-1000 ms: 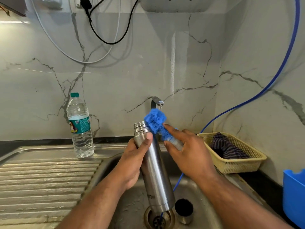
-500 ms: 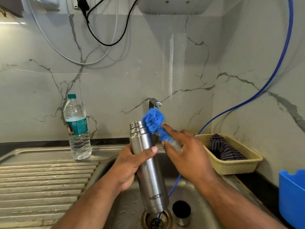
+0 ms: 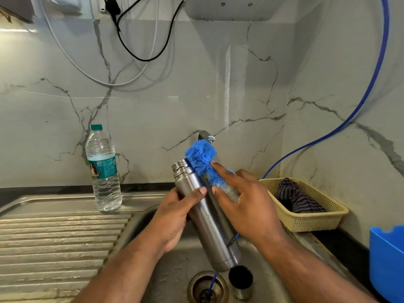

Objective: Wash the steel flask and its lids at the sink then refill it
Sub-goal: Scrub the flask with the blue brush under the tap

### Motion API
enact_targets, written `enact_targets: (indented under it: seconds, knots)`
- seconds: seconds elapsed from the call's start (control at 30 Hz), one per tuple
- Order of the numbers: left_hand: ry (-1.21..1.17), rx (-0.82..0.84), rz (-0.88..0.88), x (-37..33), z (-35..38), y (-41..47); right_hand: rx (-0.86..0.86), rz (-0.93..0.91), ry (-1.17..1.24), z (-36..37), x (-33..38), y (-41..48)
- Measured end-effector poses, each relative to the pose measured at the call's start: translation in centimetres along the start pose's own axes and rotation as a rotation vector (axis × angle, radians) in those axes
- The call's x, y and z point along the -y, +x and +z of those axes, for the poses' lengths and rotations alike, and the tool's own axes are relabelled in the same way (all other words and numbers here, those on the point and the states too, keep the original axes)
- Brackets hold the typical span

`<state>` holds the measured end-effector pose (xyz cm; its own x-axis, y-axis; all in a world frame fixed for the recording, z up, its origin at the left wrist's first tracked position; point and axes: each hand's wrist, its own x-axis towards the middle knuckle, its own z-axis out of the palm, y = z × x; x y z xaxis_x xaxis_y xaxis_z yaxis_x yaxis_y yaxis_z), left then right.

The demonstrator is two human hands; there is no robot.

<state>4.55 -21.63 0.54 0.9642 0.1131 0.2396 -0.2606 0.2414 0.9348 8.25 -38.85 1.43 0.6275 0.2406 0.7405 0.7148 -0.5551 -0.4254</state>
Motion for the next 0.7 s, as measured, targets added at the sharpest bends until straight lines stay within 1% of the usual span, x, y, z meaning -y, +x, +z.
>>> enact_targets:
  seconds: [0.17, 0.3, 0.37, 0.43, 0.53, 0.63, 0.7]
  knots:
    - [0.111, -0.019, 0.089, -0.1, 0.1, 0.1, 0.017, 0.036, 0.022, 0.2, -0.5, 0.0]
    - [0.101, -0.062, 0.136, -0.2, 0.0, 0.0, 0.017, -0.030, -0.008, 0.3, 0.1, -0.2]
    - [0.151, -0.057, 0.149, -0.3, -0.1, 0.0, 0.014, -0.015, -0.010, 0.4, 0.0, 0.0]
    - [0.177, -0.032, 0.110, 0.0, -0.2, 0.2, 0.006, 0.029, -0.002, 0.4, -0.5, 0.1]
    - [0.099, -0.024, -0.009, 0.6, -0.3, 0.4, 0.013, 0.033, -0.004, 0.4, -0.6, -0.1]
    - [0.000, -0.011, -0.022, 0.7, -0.7, 0.7, 0.026, -0.018, -0.058, 0.4, 0.2, -0.2]
    - [-0.037, 0.009, -0.022, 0.7, -1.1, 0.9, 0.013, -0.005, -0.075, 0.4, 0.1, -0.1]
